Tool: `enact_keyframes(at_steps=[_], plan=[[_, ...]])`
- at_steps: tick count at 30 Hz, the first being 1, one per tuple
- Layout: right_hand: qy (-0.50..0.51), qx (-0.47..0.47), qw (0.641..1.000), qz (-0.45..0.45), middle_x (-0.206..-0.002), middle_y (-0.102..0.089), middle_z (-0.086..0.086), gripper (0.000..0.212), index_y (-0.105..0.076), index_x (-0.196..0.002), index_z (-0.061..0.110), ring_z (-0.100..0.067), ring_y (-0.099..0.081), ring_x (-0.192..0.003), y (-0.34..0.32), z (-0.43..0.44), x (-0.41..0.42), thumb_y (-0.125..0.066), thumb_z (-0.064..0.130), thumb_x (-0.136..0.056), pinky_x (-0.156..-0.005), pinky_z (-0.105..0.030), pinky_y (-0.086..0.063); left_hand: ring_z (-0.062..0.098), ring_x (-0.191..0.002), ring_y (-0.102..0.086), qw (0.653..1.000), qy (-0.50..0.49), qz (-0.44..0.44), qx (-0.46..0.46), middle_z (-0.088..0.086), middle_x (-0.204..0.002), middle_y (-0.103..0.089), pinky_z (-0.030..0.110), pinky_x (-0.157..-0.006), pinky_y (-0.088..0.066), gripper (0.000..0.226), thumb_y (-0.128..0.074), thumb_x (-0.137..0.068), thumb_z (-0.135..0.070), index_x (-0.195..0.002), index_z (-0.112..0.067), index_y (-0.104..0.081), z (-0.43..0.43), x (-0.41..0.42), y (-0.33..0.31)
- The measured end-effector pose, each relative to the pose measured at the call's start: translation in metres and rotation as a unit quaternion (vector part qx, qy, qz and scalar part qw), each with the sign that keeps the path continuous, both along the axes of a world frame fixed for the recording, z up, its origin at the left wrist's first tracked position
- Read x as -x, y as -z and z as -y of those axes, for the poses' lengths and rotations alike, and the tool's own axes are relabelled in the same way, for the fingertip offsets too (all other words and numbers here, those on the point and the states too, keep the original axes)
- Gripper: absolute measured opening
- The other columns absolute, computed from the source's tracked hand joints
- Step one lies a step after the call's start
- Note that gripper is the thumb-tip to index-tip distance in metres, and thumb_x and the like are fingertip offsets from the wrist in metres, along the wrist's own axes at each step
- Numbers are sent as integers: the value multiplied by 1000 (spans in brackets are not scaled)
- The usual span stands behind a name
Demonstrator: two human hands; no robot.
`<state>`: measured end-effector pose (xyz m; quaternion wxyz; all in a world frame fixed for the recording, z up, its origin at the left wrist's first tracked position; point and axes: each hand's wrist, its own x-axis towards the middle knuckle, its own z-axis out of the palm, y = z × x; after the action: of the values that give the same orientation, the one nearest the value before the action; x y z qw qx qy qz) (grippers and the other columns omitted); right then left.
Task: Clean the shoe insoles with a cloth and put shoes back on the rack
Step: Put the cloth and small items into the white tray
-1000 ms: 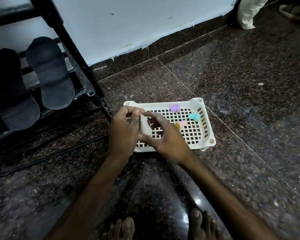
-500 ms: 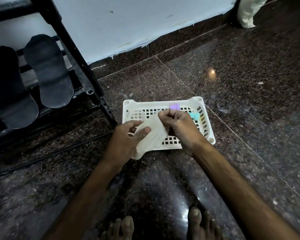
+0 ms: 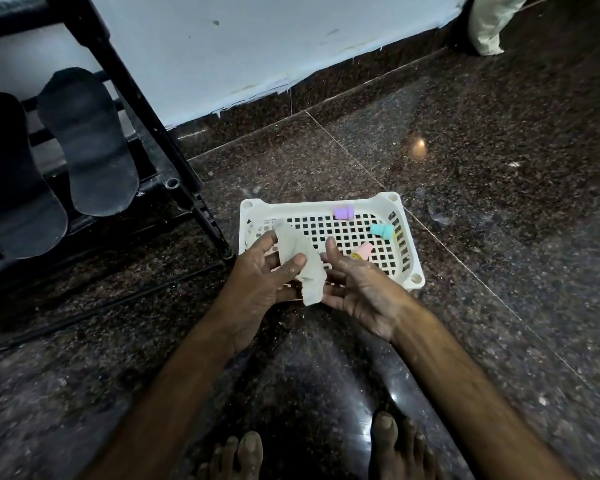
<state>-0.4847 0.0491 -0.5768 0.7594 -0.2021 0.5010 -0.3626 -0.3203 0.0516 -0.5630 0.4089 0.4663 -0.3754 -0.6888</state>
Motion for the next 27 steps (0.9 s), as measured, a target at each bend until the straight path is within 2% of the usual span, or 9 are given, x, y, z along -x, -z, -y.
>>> enact_keyframes(at_steps=[3,5,10,12,15,17,21,24,27], plan=[[6,-14,999,41,-97,-71,-7,28,-69,-104,9,-15,-67,-80,0,-2,3,-66,31,-86,-71,-28,-60,25,-103,-70,999,26,-16,14,10,-117,-70,36,-75,-59,46,-63,-87,-1,-129,-18,-55,-2,-1,1],[46,-4,998,33,-101,-67,-5,28,-67,-102,14,-11,-62,-80,3,2,7,-72,24,-76,-69,-25,-59,25,-97,-72,999,29,34,28,10,-111,-72,33,-73,-60,46,-65,-87,2,-130,-13,-55,-3,-2,3],[99,83,992,-10,-86,-70,-1,24,-59,-100,11,-8,-67,-73,2,8,19,-71,16,-80,-77,-29,-60,31,-75,-74,982,-1,182,40,8,-90,-76,37,-70,-61,26,-67,-91,-8,-116,-5,-61,-7,-9,11],[101,120,986,-60,-74,-68,1,13,-56,-98,12,-7,-63,-62,0,7,18,-66,12,-90,-65,-26,-59,33,-74,-73,981,18,187,40,9,-85,-77,40,-72,-60,20,-65,-92,-10,-112,-5,-62,-9,-13,10],[122,146,975,-112,-80,-62,-7,10,-55,-93,17,-13,-58,-67,1,7,15,-63,11,-93,-54,-26,-53,27,-77,-73,980,75,181,29,10,-87,-77,40,-75,-58,19,-61,-94,-6,-113,-7,-61,-13,-14,8],[124,135,979,-91,-87,-65,-9,9,-57,-96,17,-18,-62,-76,4,6,14,-65,17,-92,-60,-31,-54,25,-86,-73,979,113,166,22,12,-93,-76,43,-81,-56,26,-60,-93,0,-118,-5,-56,-14,-13,7],[53,96,994,-25,-102,-73,-8,41,-59,-113,10,-23,-70,-93,5,-1,7,-76,23,-77,-86,-43,-55,35,-95,-71,985,119,120,17,19,-101,-74,42,-84,-56,35,-60,-91,7,-124,-2,-52,-15,-8,7],[69,130,988,-52,-98,-72,-8,40,-64,-108,9,-25,-69,-92,9,-3,8,-78,5,-71,-87,-42,-56,42,-94,-69,994,86,73,3,24,-103,-72,36,-80,-59,45,-57,-90,11,-132,-4,-47,-17,-9,7],[116,144,980,-72,-93,-69,-6,38,-68,-98,13,-23,-66,-92,12,-2,14,-81,9,-63,-87,-40,-53,39,-97,-70,999,26,28,-34,23,-106,-72,38,-85,-59,56,-53,-90,15,-138,-11,-43,-20,-12,10]])
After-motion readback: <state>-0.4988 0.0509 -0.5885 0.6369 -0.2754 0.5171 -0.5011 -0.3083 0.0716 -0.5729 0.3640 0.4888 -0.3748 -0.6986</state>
